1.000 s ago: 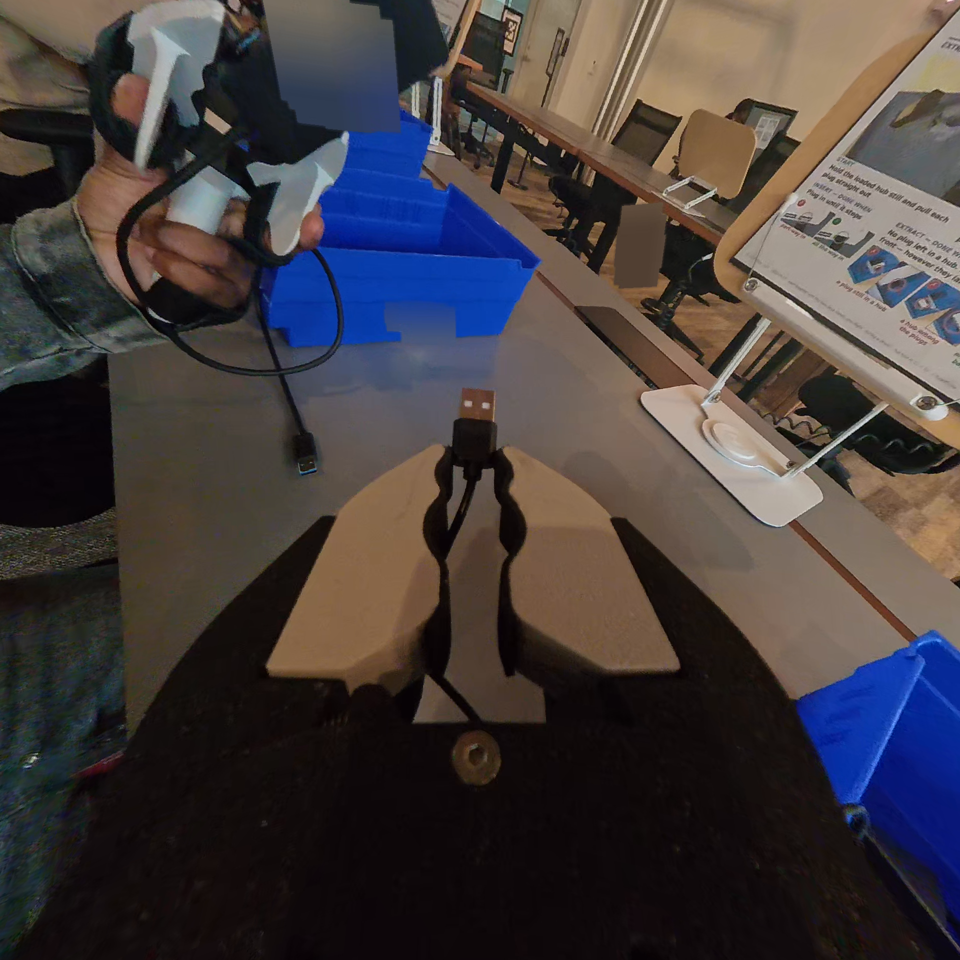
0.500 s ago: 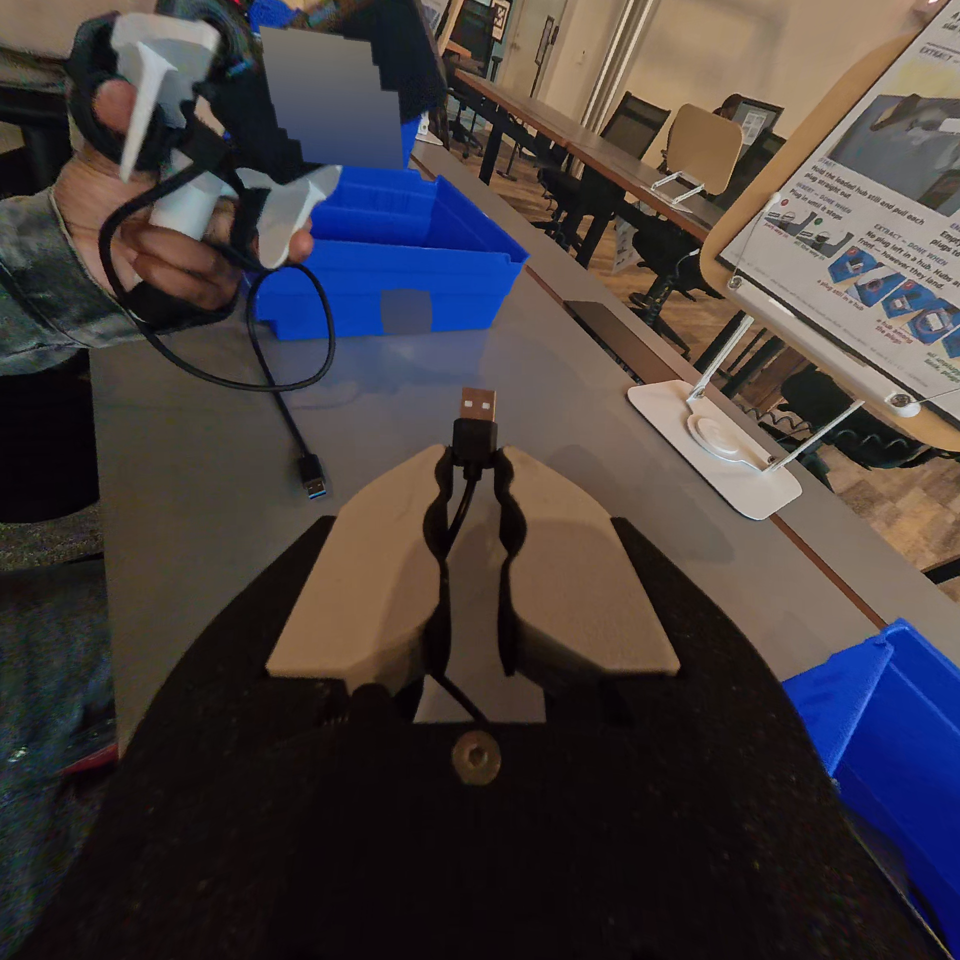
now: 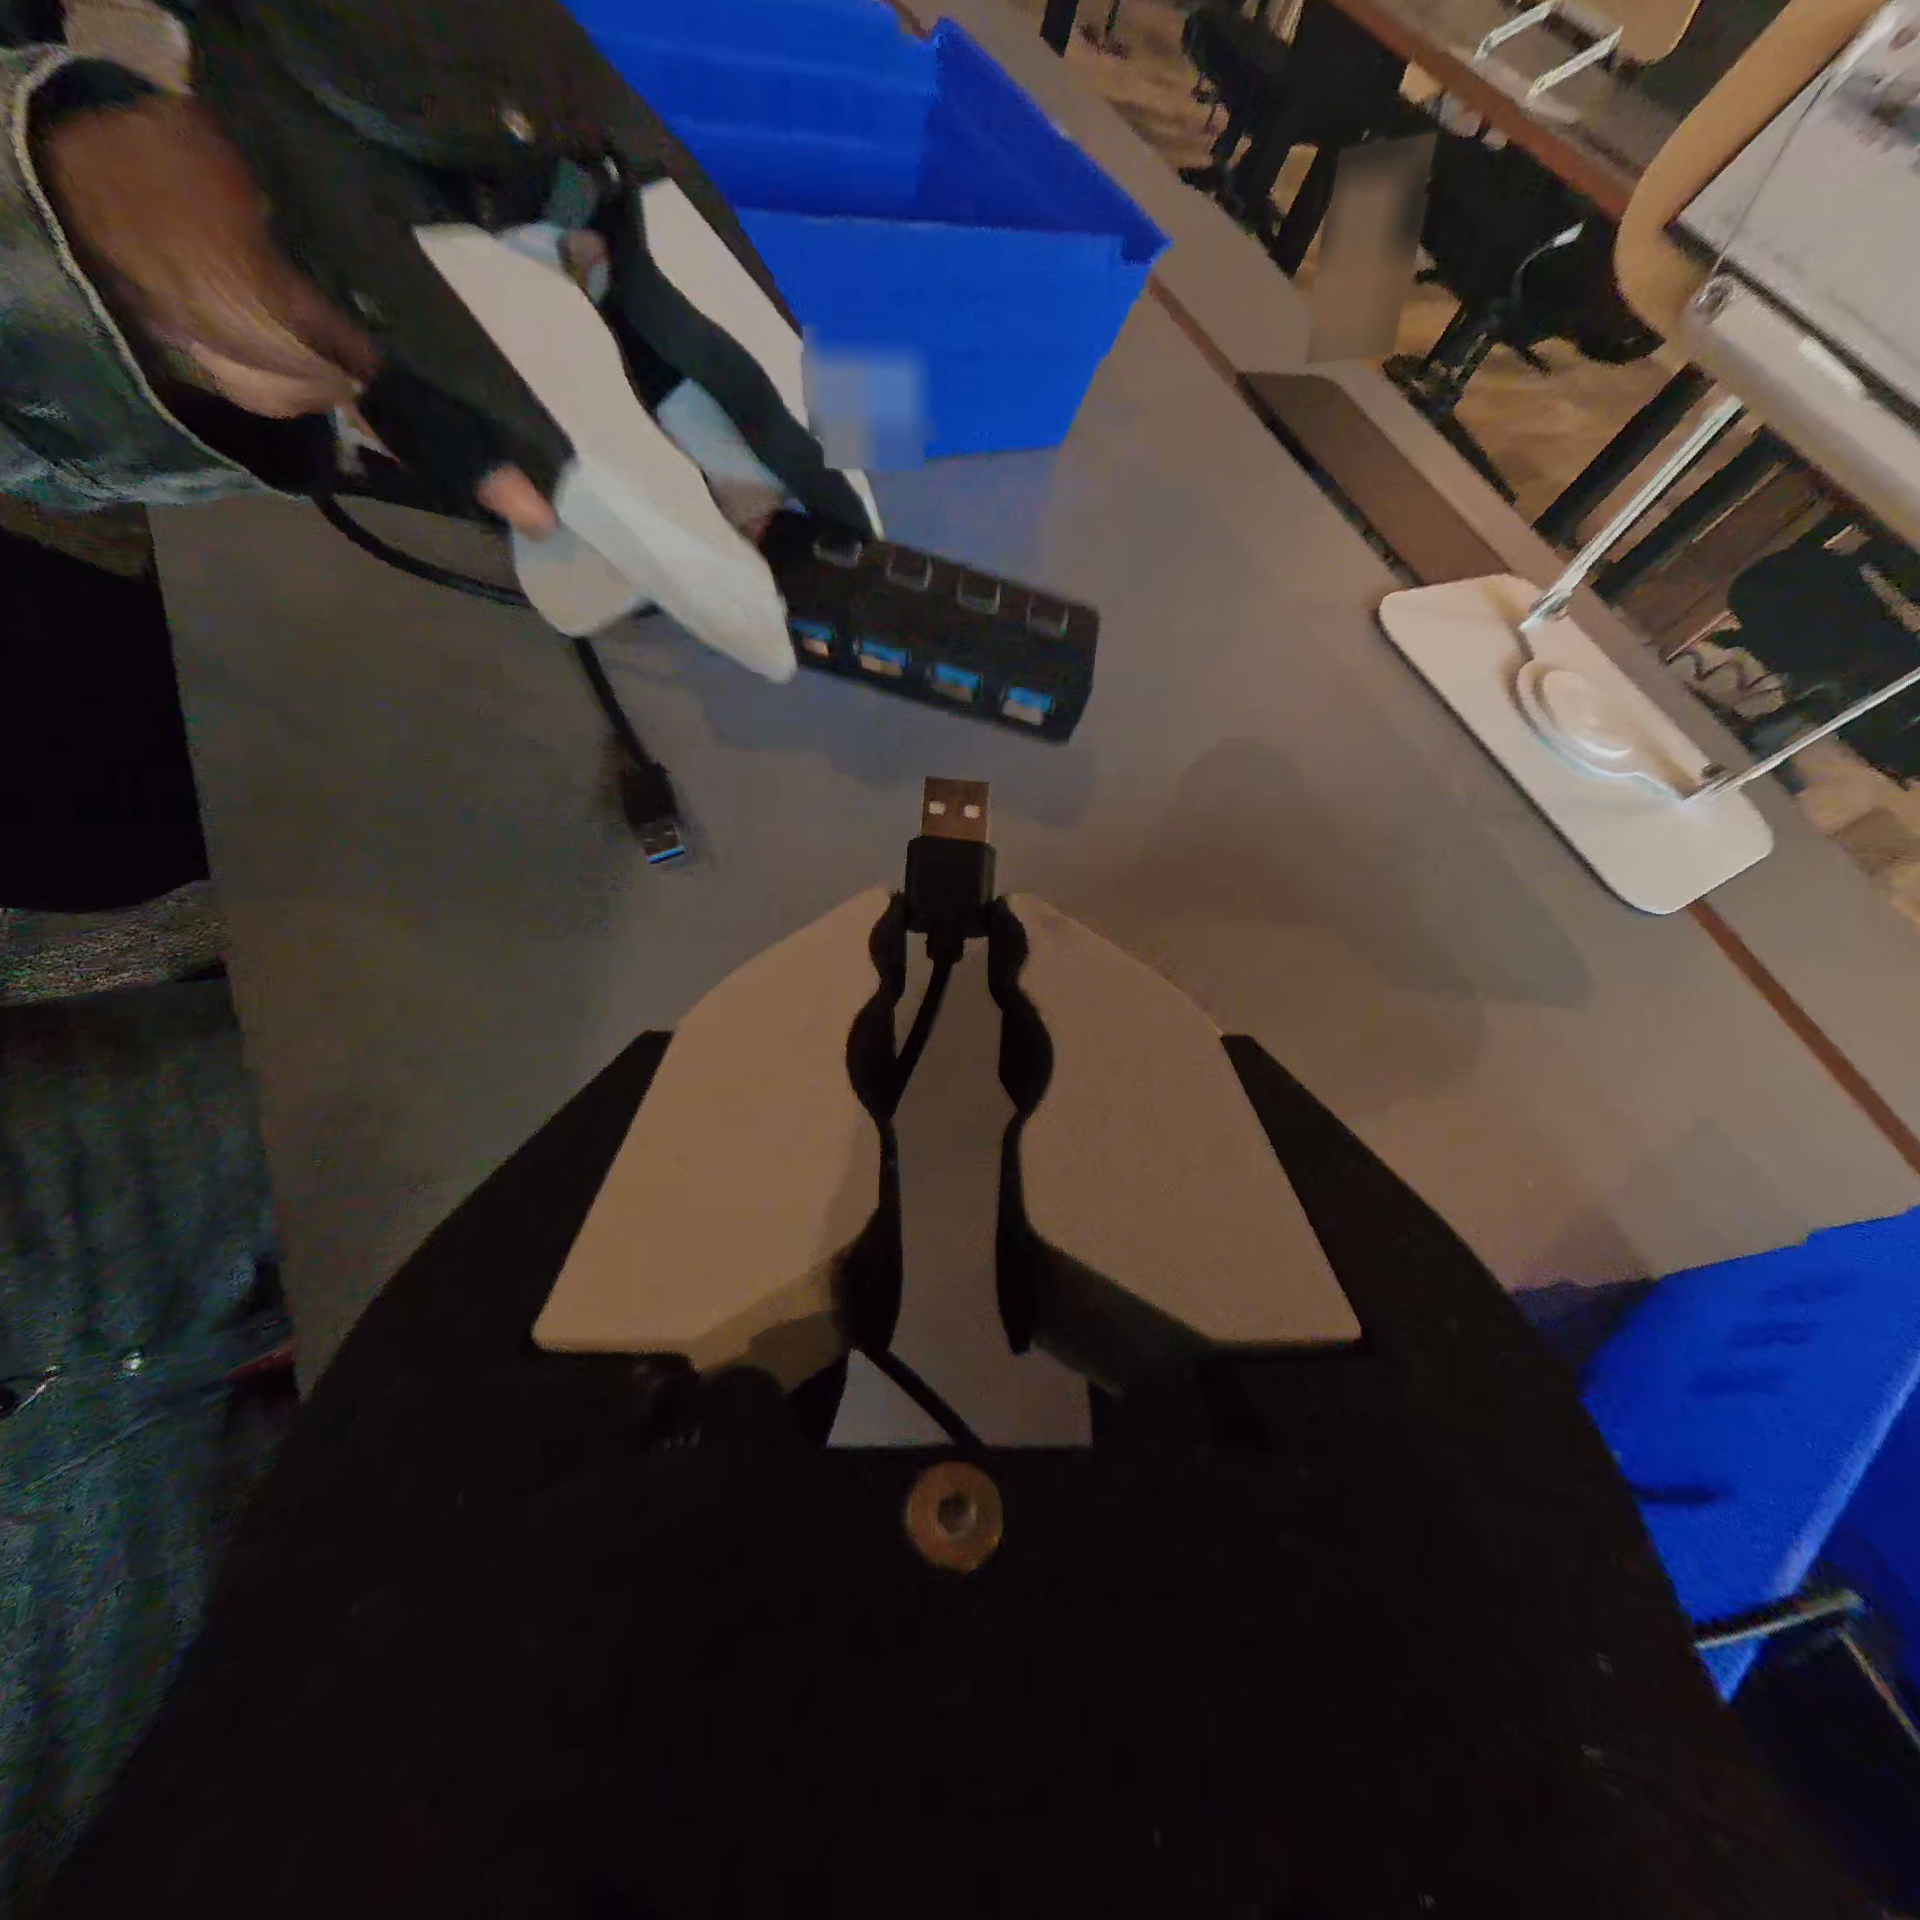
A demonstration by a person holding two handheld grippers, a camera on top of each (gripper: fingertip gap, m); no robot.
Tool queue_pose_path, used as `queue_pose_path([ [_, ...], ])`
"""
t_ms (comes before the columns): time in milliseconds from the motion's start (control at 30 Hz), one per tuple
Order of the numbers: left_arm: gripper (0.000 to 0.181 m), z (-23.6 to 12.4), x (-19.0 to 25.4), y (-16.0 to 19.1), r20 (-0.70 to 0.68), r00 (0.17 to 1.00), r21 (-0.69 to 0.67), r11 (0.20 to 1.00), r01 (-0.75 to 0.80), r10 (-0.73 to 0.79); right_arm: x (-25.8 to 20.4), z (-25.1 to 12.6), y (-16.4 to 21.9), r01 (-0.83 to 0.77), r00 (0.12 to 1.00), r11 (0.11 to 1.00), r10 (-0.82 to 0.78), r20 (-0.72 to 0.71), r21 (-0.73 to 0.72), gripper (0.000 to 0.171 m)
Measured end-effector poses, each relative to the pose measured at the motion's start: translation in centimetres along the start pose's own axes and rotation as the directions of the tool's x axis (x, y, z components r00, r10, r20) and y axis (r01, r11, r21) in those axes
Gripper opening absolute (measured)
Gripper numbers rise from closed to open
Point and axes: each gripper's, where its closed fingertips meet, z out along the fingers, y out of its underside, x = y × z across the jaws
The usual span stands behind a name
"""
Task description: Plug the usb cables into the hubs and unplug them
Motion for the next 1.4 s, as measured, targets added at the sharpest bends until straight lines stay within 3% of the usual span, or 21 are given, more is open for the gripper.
queue_pose_path([
  [167,0.046,4.4,-1.1,5.9,0.036,0.99,-0.323,0.939,-0.117,0.136,0.7,-0.1,0.9,-0.02,1.0,1.0,0.02,0.0,-0.023,0.014],
  [267,0.047,5.0,-1.3,9.1,-0.014,0.98,-0.531,0.829,-0.176,0.199,1.3,-0.7,0.8,-0.03,1.0,1.0,0.03,-0.008,-0.004,0.014],
  [300,0.048,5.0,-1.3,8.7,-0.008,0.983,-0.524,0.837,-0.158,0.181,1.5,-0.9,0.7,-0.033,0.999,0.999,0.033,-0.01,0.001,0.014],
  [367,0.073,4.2,-2.3,9.2,0.034,0.97,-0.608,0.776,-0.169,0.239,1.7,-1.2,0.6,-0.036,0.999,0.999,0.036,-0.011,0.012,0.014],
  [500,0.079,3.8,-2.5,9.2,0.047,0.958,-0.698,0.696,-0.171,0.283,2.1,-1.7,0.6,-0.042,0.999,0.999,0.043,-0.018,0.03,0.014],
  [667,0.065,2.9,-1.7,10.5,-0.027,0.993,-0.829,0.553,-0.084,0.111,2.6,-2.6,0.2,-0.046,0.998,0.997,0.048,-0.035,0.056,0.014],
  [933,0.05,2.6,-1.1,10.5,-0.049,0.986,-0.88,0.461,-0.117,0.158,2.7,-4.0,-0.7,-0.027,0.998,0.996,0.033,-0.059,0.089,0.014],
  [1033,0.048,2.6,-0.9,10.3,-0.093,0.972,-0.842,0.503,-0.193,0.218,2.2,-4.1,-0.3,0.005,0.998,0.998,-0.001,-0.056,0.06,0.014],
  [1100,0.048,2.6,-0.2,10.5,-0.091,0.985,-0.795,0.586,-0.16,0.145,1.7,-3.8,0.1,0.024,0.999,0.999,-0.023,-0.038,0.037,0.014],
  [1233,0.047,3.4,2.1,8.8,-0.09,0.987,-0.562,0.825,0.058,-0.131,0.0,-1.8,1.2,0.051,0.998,0.998,-0.05,0.048,-0.019,0.014],
  [1400,0.047,3.5,3.5,6.1,-0.115,0.949,-0.258,0.931,0.257,-0.294,-3.0,1.4,3.9,0.036,0.975,0.988,-0.002,0.221,-0.152,0.014],
])
